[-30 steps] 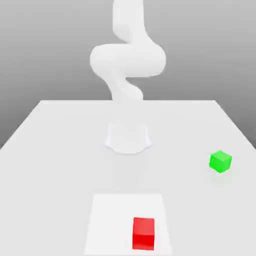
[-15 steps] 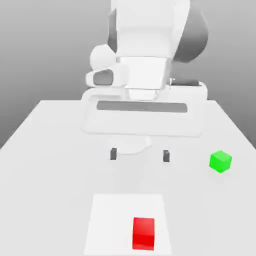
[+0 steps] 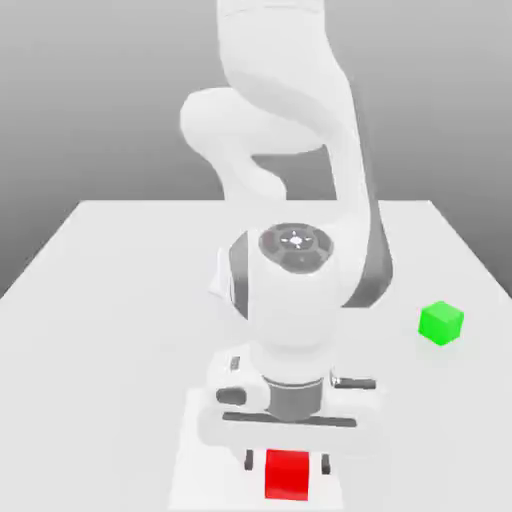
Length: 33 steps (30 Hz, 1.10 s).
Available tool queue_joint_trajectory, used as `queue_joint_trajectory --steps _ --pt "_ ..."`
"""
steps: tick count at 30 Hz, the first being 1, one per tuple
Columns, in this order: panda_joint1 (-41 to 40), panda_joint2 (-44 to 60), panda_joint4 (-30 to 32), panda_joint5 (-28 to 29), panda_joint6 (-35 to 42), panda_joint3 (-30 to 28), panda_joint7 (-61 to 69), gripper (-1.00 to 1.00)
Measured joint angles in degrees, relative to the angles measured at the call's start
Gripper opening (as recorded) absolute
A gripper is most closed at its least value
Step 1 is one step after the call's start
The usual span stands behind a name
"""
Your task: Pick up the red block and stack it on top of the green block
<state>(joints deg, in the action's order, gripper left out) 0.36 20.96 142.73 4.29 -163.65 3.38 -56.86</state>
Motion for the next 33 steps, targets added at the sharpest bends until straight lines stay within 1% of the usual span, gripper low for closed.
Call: queue_joint_trajectory --steps 4,9,13,16,19,22,31,33 --pt "-0.1 -0.2 0.0 0.0 0.2 0.1 0.0 -1.0" --pt "-1.0 -9.3 1.5 -1.9 7.7 1.6 1.6 -1.0" --pt "2.6 -14.0 4.7 -3.5 9.2 7.6 9.3 -1.0" --pt "8.2 -17.2 7.4 -5.3 9.6 12.1 16.4 -1.0" --pt "14.2 -20.3 10.1 -7.7 9.9 15.4 23.9 -1.0" --pt "21.0 -23.4 12.8 -10.1 10.3 17.2 31.5 -1.0" --pt "37.8 -32.7 20.8 -16.7 11.1 24.1 53.7 -1.0" --pt "38.3 -31.0 21.4 -15.3 8.8 25.2 54.1 -1.0"
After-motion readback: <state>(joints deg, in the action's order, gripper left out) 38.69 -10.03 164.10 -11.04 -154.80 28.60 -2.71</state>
